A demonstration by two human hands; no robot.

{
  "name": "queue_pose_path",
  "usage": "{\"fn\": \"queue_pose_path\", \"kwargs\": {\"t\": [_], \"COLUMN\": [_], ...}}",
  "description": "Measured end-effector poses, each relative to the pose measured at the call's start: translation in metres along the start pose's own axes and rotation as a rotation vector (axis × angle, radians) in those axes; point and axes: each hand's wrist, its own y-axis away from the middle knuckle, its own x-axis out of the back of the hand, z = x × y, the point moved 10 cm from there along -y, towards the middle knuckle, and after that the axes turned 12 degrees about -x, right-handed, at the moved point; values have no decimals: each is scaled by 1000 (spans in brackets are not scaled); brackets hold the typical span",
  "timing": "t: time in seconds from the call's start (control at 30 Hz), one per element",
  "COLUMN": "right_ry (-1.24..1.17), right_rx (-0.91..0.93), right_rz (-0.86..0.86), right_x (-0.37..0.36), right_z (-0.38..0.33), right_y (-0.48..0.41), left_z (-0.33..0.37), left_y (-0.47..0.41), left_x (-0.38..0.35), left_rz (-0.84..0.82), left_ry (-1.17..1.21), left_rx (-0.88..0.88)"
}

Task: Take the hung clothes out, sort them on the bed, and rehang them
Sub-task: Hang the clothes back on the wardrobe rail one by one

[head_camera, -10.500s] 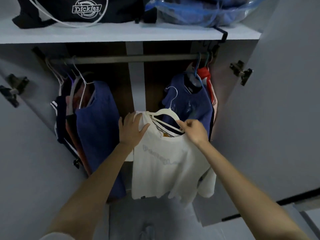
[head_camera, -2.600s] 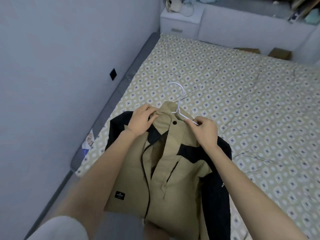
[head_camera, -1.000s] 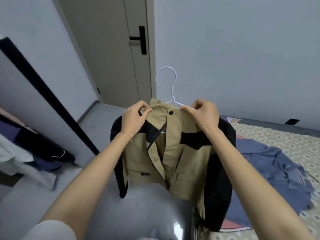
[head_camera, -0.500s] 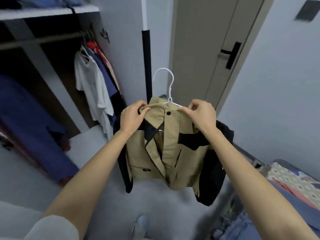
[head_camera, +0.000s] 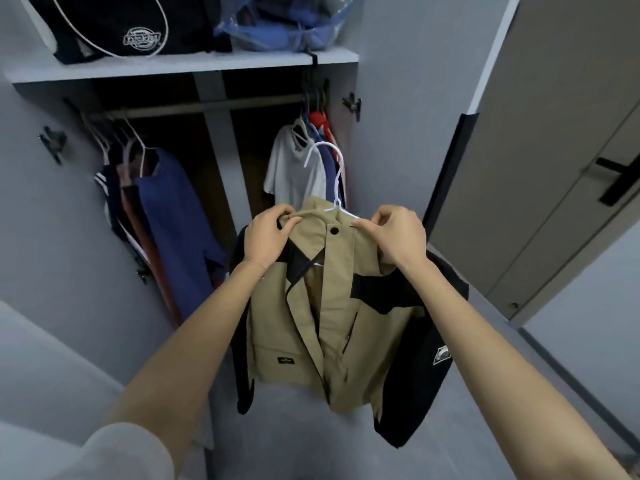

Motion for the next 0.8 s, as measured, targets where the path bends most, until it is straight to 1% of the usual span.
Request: {"fn": "queue_pose_path", "kwargs": {"t": [0.2,0.43,0.7,0.8], "right_ry": [-55,-144,-160,-151], "right_rx": [-6,-16,15,30], "right_rz": [-48,-118,-169,-158], "right_x": [-62,-133,-197,-213], "right_z": [-52,-95,-123,-130], "right_y": [-35,-74,-135,-165], "left_z": [-73,-148,-223,-243], "left_y": [-33,-62,-102,-130], "left_x": [27,47,43,33], "left_rz": [4,9,12,-6], "left_ry": [1,-95,-178,-199], "left_rx": [62,77,141,140]}}
